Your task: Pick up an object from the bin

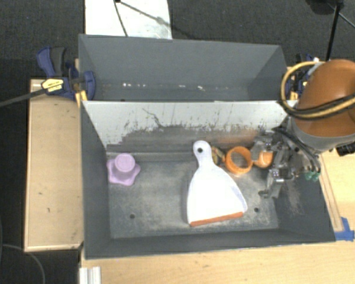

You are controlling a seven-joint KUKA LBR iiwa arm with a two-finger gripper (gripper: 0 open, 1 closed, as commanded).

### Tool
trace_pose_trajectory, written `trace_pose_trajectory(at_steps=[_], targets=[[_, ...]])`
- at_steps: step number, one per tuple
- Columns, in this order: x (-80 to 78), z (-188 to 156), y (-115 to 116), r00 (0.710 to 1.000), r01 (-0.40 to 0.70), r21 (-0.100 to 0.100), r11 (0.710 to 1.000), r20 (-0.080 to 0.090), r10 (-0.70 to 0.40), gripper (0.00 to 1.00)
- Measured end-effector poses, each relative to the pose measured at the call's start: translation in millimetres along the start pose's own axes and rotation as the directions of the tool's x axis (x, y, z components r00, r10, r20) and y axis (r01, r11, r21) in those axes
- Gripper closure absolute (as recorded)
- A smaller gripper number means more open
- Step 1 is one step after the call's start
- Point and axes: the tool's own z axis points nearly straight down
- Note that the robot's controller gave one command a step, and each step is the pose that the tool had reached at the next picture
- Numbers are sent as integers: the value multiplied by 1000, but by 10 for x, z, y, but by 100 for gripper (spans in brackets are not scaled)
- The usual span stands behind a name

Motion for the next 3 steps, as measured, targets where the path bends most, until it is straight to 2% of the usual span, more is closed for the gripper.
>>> trace_pose_trajectory(at_steps=[1, 2, 3], targets=[[-17, -38, 3, 1000, 3, 1, 1000, 8, -3, 0], [-290, 622, -81, 995, 100, 3, 995, 12, -100, 0], [-480, 1106, -59, 998, -57, 0, 998, 9, 57, 0]])
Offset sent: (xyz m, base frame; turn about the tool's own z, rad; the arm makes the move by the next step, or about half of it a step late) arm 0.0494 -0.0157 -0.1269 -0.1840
